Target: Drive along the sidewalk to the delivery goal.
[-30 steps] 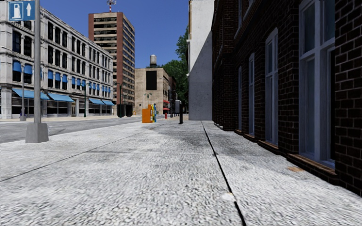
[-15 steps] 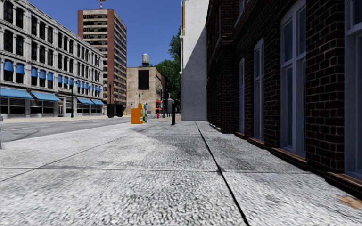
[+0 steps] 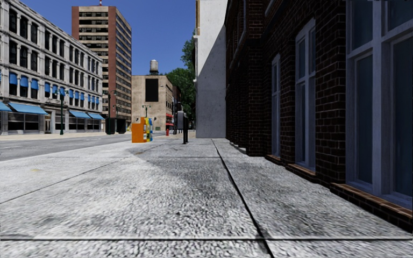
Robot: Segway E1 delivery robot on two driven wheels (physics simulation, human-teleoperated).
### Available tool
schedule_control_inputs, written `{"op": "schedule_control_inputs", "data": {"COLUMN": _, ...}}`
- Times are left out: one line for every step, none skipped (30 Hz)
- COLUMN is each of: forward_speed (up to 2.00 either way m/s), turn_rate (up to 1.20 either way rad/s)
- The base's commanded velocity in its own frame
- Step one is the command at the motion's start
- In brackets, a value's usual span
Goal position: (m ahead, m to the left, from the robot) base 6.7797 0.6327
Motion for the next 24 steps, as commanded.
{"op": "schedule_control_inputs", "data": {"forward_speed": 2.00, "turn_rate": 0.00}}
{"op": "schedule_control_inputs", "data": {"forward_speed": 2.00, "turn_rate": 0.00}}
{"op": "schedule_control_inputs", "data": {"forward_speed": 2.00, "turn_rate": 0.00}}
{"op": "schedule_control_inputs", "data": {"forward_speed": 2.00, "turn_rate": 0.00}}
{"op": "schedule_control_inputs", "data": {"forward_speed": 2.00, "turn_rate": 0.00}}
{"op": "schedule_control_inputs", "data": {"forward_speed": 2.00, "turn_rate": 0.00}}
{"op": "schedule_control_inputs", "data": {"forward_speed": 2.00, "turn_rate": 0.00}}
{"op": "schedule_control_inputs", "data": {"forward_speed": 2.00, "turn_rate": 0.00}}
{"op": "schedule_control_inputs", "data": {"forward_speed": 2.00, "turn_rate": 0.00}}
{"op": "schedule_control_inputs", "data": {"forward_speed": 2.00, "turn_rate": 0.00}}
{"op": "schedule_control_inputs", "data": {"forward_speed": 2.00, "turn_rate": 0.00}}
{"op": "schedule_control_inputs", "data": {"forward_speed": 2.00, "turn_rate": 0.00}}
{"op": "schedule_control_inputs", "data": {"forward_speed": 2.00, "turn_rate": 0.00}}
{"op": "schedule_control_inputs", "data": {"forward_speed": 2.00, "turn_rate": 0.00}}
{"op": "schedule_control_inputs", "data": {"forward_speed": 2.00, "turn_rate": 0.00}}
{"op": "schedule_control_inputs", "data": {"forward_speed": 2.00, "turn_rate": 0.00}}
{"op": "schedule_control_inputs", "data": {"forward_speed": 2.00, "turn_rate": 0.00}}
{"op": "schedule_control_inputs", "data": {"forward_speed": 2.00, "turn_rate": 0.02}}
{"op": "schedule_control_inputs", "data": {"forward_speed": 2.00, "turn_rate": 0.02}}
{"op": "schedule_control_inputs", "data": {"forward_speed": 2.00, "turn_rate": 0.21}}
{"op": "schedule_control_inputs", "data": {"forward_speed": 2.00, "turn_rate": 0.31}}
{"op": "schedule_control_inputs", "data": {"forward_speed": 2.00, "turn_rate": 0.35}}
{"op": "schedule_control_inputs", "data": {"forward_speed": 2.00, "turn_rate": 0.35}}
{"op": "schedule_control_inputs", "data": {"forward_speed": 2.00, "turn_rate": 0.36}}
